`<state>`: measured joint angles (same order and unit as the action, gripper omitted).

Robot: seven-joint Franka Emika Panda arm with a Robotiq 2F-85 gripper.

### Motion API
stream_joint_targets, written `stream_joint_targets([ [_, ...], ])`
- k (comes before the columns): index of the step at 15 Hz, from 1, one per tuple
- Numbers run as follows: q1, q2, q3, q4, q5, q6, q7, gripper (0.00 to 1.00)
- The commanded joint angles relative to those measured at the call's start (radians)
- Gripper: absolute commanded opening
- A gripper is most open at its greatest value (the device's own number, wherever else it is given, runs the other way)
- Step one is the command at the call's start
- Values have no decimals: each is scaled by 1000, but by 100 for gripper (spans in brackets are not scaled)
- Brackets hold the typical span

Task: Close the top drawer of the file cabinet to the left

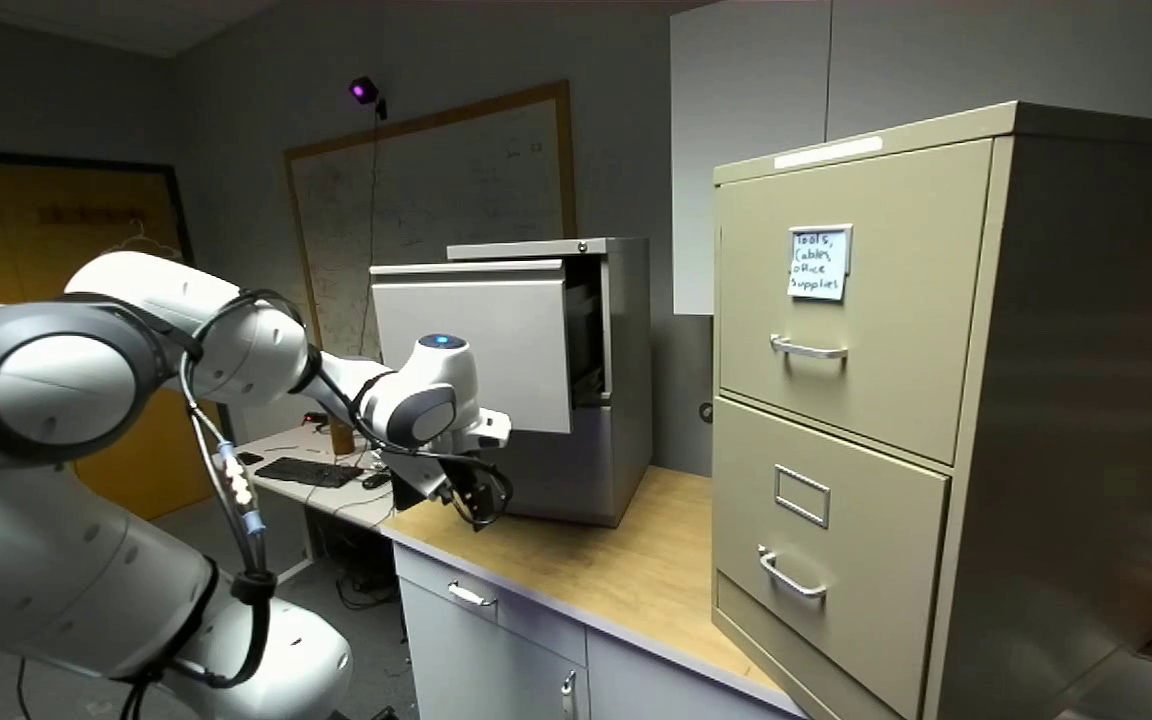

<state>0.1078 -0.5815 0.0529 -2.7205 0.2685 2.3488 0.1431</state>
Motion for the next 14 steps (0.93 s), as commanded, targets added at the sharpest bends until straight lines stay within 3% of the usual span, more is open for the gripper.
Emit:
stream_joint_targets([
  [1, -11, -1, -3, 12, -3, -16, 3, 100],
  [13, -65, -190, 20, 57, -99, -33, 17, 100],
  [14, -64, -210, 20, 68, -104, -30, 15, 83],
])
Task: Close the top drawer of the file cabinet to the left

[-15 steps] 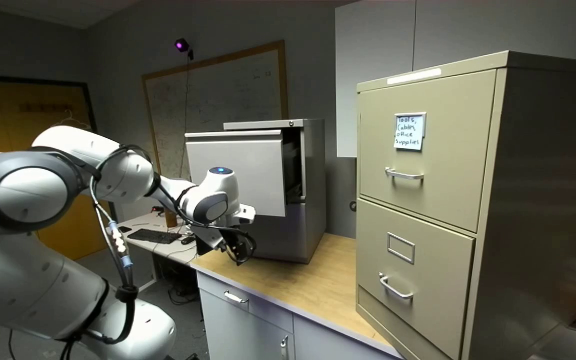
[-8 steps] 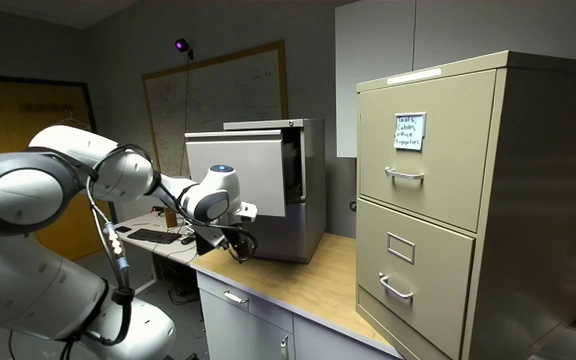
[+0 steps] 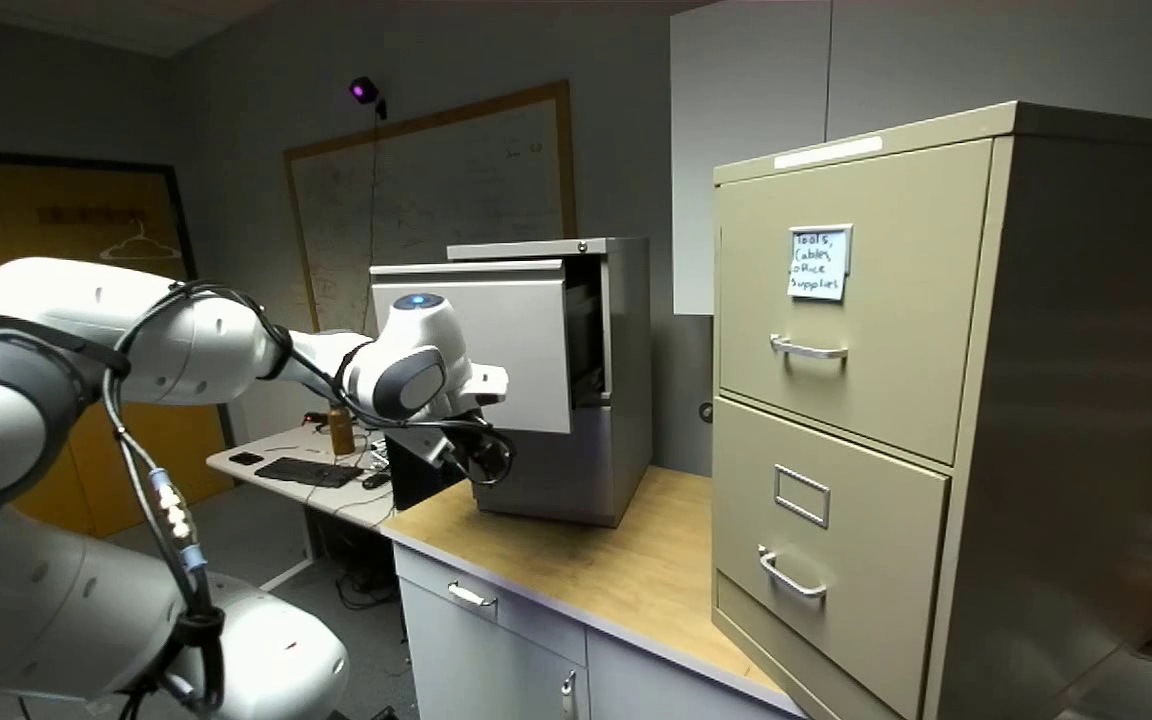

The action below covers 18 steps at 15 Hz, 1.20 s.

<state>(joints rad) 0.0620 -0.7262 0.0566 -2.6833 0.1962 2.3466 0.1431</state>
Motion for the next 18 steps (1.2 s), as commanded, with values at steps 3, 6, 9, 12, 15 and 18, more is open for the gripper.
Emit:
stream_joint_targets([
  [3, -4, -109, 14, 61, -25, -4, 5, 59],
  [6, 15, -137, 18, 94, -12, 36, -6, 36],
  [9, 46, -141, 23, 112, -1, 128, -19, 12],
  [12, 91, -116, 23, 128, 8, 238, -30, 0],
  [15, 139, -81, 20, 144, 13, 337, -35, 1],
  [18, 186, -13, 15, 183, 20, 417, -39, 1],
])
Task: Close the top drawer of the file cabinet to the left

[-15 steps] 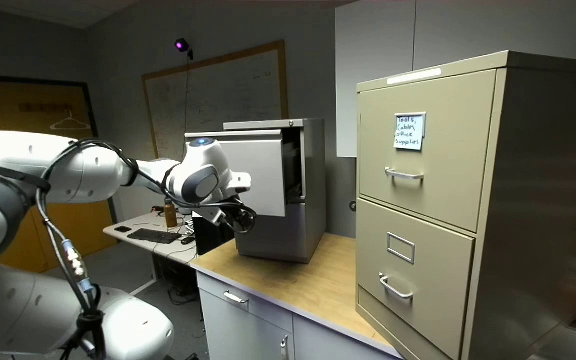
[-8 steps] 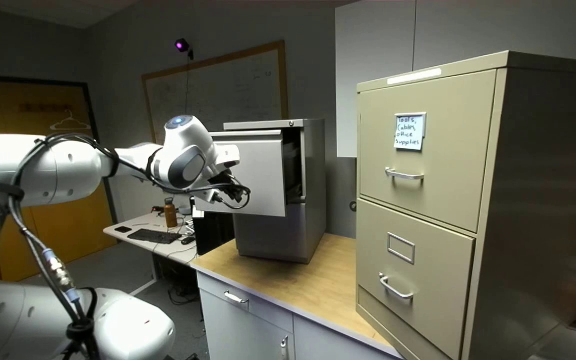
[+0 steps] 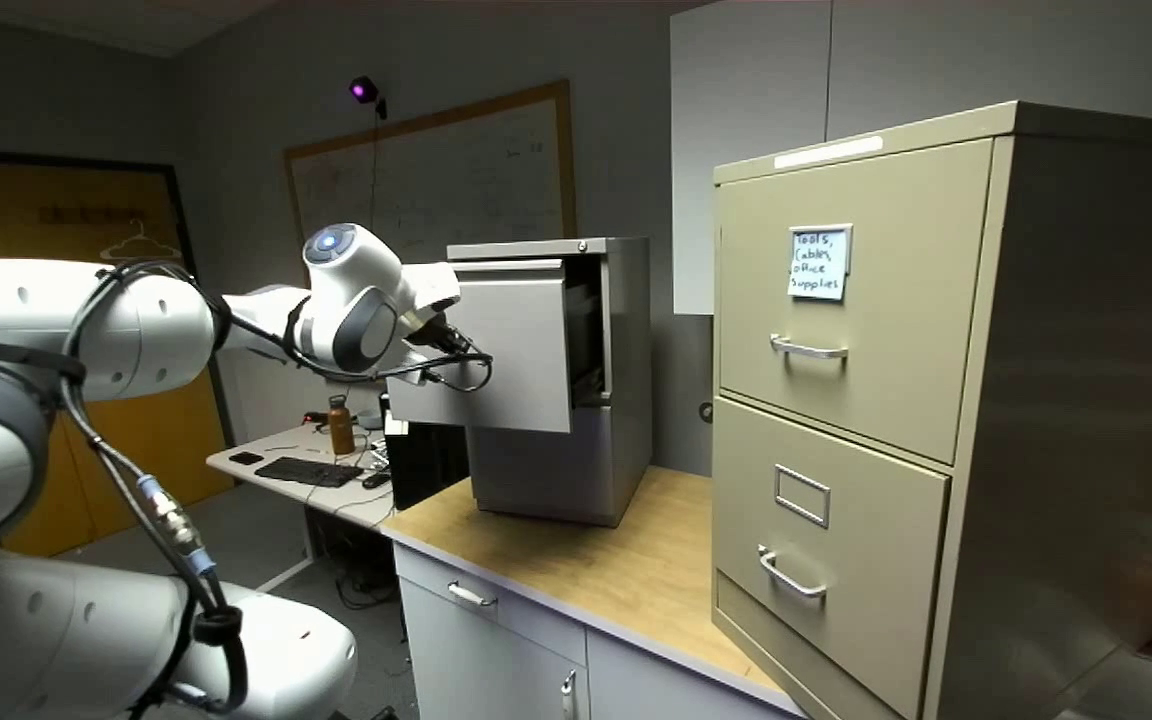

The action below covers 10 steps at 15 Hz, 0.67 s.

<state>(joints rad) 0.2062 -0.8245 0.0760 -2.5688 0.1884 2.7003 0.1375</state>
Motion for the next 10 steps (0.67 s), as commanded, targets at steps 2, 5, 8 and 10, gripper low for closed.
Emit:
stream_joint_targets([
  [2, 63, 134, -10, 108, 30, 86, -36, 0],
  [5, 78, 240, -13, 187, 30, 109, -38, 0],
  [8, 93, 368, -19, 291, 39, 110, -46, 0],
  [10, 89, 455, -14, 372, 39, 102, -47, 0],
])
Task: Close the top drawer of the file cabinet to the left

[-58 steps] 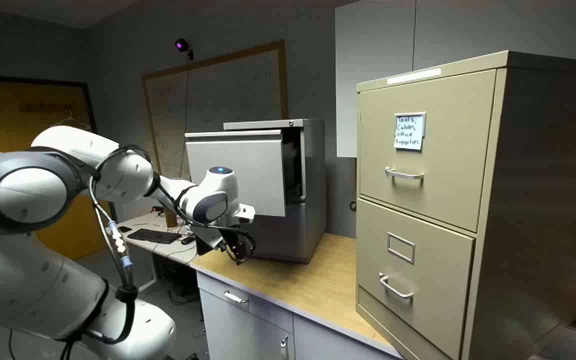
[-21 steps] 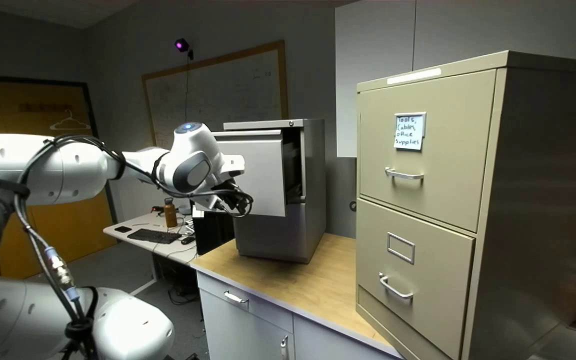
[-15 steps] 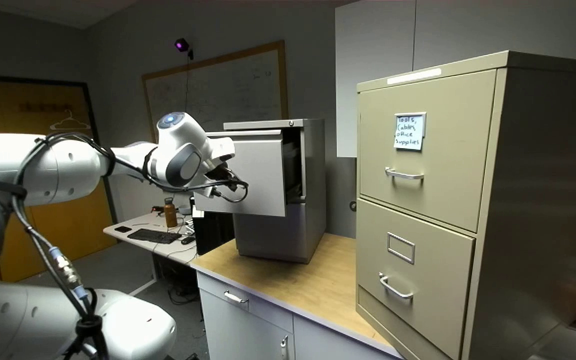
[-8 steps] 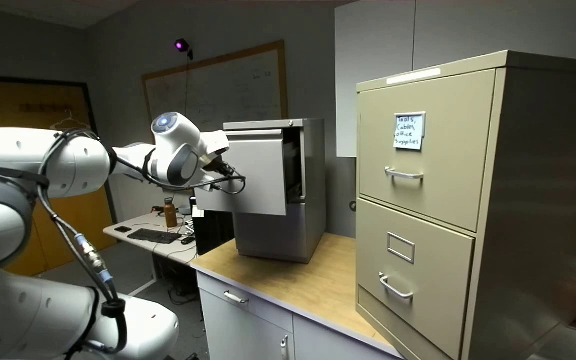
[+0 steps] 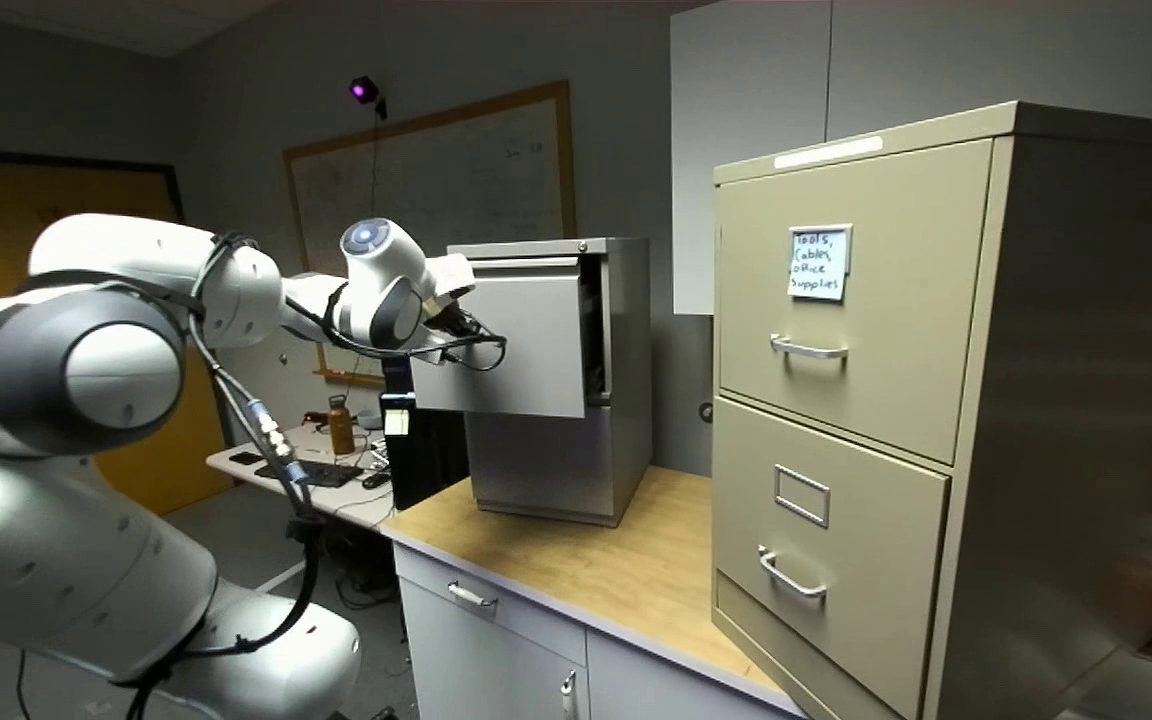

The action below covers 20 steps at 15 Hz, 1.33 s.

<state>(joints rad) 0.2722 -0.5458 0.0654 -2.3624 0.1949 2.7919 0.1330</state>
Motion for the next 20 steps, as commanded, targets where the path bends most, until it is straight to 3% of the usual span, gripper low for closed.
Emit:
stream_joint_targets([
  [1, 23, 214, -1, 204, 35, 4, -46, 0],
  [13, -17, 591, 73, 698, 29, -123, -73, 0],
  [20, -36, 643, 93, 803, 3, -216, -58, 0],
])
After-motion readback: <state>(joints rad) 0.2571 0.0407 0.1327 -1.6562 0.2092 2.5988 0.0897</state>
